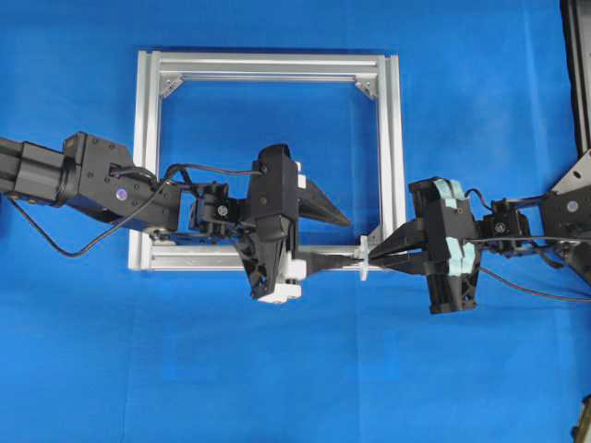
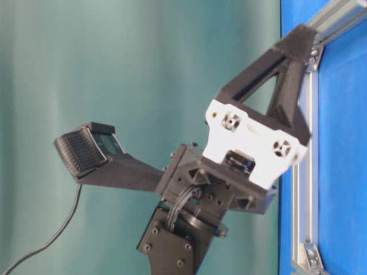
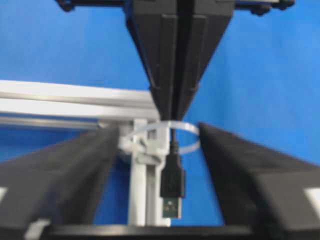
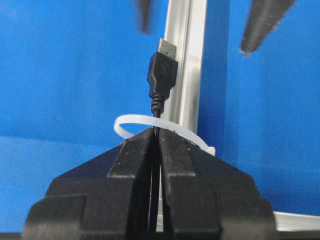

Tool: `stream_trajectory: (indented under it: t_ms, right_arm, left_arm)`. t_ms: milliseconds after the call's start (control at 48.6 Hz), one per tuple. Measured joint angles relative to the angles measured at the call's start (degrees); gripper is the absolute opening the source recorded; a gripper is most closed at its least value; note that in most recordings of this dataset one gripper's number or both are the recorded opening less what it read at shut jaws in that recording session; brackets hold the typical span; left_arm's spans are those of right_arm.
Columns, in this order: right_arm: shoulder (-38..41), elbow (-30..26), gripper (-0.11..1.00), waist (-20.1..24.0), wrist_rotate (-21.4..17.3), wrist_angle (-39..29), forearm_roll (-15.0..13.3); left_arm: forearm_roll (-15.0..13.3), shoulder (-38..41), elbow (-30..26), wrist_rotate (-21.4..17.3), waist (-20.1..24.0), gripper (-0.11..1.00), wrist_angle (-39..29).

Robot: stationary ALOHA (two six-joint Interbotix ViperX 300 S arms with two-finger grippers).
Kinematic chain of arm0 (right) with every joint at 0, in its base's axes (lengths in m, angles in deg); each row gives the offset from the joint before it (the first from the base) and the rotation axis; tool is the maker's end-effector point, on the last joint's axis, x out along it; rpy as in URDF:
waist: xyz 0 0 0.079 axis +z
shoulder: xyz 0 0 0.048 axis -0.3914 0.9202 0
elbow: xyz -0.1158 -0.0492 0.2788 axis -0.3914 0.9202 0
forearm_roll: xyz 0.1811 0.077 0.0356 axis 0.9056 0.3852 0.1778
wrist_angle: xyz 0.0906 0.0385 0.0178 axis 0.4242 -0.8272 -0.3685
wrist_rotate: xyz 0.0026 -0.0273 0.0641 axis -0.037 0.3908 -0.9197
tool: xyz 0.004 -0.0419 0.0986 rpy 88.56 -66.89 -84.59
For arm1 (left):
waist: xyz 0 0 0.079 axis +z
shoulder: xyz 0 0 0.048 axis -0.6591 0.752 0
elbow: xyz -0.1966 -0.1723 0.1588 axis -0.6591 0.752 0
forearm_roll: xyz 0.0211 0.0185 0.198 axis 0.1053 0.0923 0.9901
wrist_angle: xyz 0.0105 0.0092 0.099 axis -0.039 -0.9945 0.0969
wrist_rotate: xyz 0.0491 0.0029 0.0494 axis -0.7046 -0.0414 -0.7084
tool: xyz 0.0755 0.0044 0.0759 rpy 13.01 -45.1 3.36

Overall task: Insert the wire through the string loop located on the right side.
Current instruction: 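Move the left gripper toward the plug emerging from the loop, then grasp the USB plug with the left gripper beyond the loop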

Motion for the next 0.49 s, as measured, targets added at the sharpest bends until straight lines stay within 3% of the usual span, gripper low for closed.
stream_trajectory:
  t_ms: [123,493]
  right_arm:
    - [0.0,0.0,-0.03,0.0,0.0,0.1,0.0]
    - [0.0,0.1,-0.03,0.0,0.0,0.1,0.0]
  left_arm:
    - [0.1,-0.1,-0.1,-0.1,-0.6,0.93,0.0]
    - [0.0,0.3,-0.1,0.1,-0.6,0.91,0.0]
